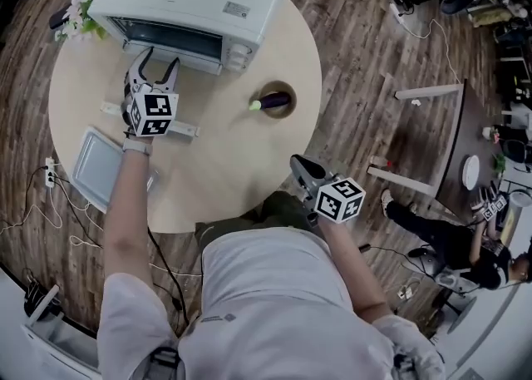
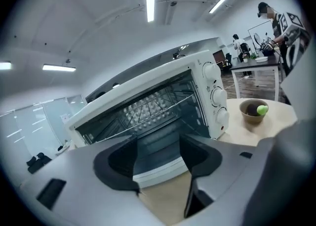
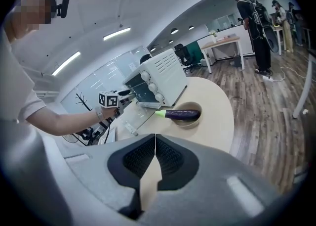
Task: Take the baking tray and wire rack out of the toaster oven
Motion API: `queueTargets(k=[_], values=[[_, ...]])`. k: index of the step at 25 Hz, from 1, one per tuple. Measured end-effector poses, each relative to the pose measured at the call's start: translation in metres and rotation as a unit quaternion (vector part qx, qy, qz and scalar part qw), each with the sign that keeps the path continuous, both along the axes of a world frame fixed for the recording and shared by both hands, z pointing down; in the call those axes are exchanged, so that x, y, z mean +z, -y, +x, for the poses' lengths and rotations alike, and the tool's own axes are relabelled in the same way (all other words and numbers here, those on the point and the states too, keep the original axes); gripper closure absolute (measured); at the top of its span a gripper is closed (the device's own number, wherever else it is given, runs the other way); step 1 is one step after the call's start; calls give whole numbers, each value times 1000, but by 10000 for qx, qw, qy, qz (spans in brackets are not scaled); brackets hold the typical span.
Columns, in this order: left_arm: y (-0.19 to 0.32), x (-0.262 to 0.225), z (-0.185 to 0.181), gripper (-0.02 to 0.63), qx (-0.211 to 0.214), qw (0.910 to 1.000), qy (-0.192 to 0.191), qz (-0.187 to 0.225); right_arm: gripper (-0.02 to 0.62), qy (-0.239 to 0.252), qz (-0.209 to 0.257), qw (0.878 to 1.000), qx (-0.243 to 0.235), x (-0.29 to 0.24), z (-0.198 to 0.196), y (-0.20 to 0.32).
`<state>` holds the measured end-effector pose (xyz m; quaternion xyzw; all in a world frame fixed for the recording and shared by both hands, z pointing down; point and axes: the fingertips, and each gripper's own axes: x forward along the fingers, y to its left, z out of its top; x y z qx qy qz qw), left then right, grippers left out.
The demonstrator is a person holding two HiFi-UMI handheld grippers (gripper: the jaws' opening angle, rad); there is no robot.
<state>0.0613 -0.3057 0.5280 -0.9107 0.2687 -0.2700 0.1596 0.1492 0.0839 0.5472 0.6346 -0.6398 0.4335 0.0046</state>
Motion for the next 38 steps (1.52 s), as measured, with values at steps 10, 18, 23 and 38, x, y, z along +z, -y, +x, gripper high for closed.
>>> queueTargets(k=[10,18,23,38], values=[[38,4,26,373,155,9963,-107,836,589,-44,-240,9991,339,7,1,0],[60,-9,46,393,254,9899,-195,1380,589,6,-338,9981,512,11,2,2],[64,-10,53,456,265,9865,-93,1615,588,6,-339,9978,564,9,1,3],[41,-12,27,515,256,9717,269,2332,589,-57,-279,9982,527,7,1,0]])
